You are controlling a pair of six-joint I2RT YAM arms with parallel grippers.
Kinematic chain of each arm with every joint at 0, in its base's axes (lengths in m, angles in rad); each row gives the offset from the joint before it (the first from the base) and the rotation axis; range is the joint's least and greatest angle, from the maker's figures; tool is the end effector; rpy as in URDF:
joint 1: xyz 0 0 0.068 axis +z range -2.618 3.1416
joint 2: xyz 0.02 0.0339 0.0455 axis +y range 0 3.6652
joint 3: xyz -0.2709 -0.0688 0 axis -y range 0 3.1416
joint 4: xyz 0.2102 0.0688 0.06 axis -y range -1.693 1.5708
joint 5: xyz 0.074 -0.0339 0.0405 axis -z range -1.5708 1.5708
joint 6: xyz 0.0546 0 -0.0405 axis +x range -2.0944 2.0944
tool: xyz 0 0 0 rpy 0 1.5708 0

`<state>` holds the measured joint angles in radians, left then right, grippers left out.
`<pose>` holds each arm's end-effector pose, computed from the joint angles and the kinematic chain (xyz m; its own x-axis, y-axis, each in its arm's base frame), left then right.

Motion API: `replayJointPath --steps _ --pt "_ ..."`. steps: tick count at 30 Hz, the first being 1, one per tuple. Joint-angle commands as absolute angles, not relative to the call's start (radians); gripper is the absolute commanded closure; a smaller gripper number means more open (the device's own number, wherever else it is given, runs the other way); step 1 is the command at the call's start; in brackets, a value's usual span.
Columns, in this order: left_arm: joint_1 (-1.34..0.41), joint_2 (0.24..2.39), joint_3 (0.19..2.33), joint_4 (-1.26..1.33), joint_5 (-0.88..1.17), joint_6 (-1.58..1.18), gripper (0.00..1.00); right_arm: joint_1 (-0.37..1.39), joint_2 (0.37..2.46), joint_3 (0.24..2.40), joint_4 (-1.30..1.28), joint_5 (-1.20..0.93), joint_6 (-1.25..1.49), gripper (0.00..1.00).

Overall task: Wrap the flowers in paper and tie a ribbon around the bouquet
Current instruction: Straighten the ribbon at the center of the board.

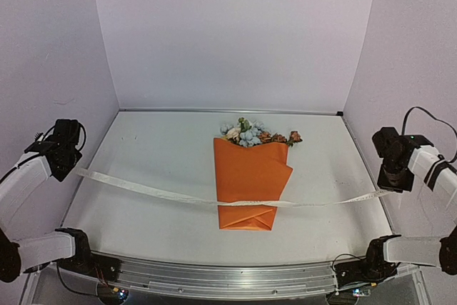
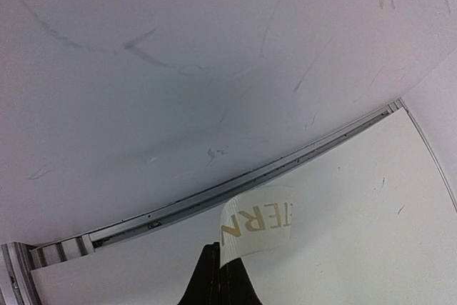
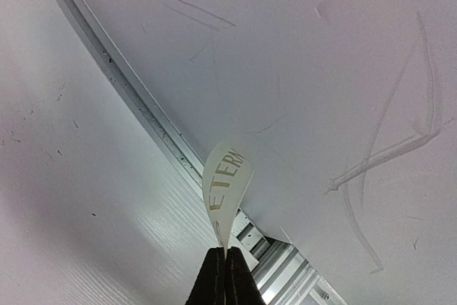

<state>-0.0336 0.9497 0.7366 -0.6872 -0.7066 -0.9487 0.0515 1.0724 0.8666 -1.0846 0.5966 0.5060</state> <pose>0.1534 0.0303 0.2575 -0.1494 -0.6134 -0.7755 -0.8564 0.4723 -0.2085 0.1429 -0.0234 0.2527 -0.7848 0.3610 -0.5037 0.5637 0.7536 -0.3381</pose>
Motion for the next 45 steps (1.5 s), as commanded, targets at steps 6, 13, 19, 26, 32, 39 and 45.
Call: replayJointPath --steps 6,13,19,26,32,39,45 --pt "-0.031 0.904 0.655 -0.721 -0.68 -1.036 1.0 0.043 1.041 0.809 -1.145 0.627 0.537 1.0" --pt "-0.031 0.95 0.549 -0.65 -0.602 -1.096 0.98 0.033 1.115 0.766 -1.141 0.614 0.576 1.0" --pt "-0.031 0.979 0.557 -0.61 -0.57 -1.05 0.78 0.028 1.186 0.762 -1.112 0.567 0.597 0.87" --pt "-0.031 0.975 0.633 -0.581 -0.5 -0.935 0.3 0.02 1.148 0.775 -1.106 0.502 0.594 0.31" --pt "-0.032 1.052 0.76 -0.482 -0.248 -0.742 0.2 0.02 1.112 0.843 -1.113 0.39 0.556 0.02" --pt "-0.113 1.173 0.85 -0.415 -0.022 -0.674 0.18 0.022 1.082 0.946 -1.181 0.297 0.525 0.02" --pt "-0.225 1.259 0.909 -0.363 0.104 -0.653 0.18 0.026 1.044 0.998 -1.198 0.141 0.525 0.02"
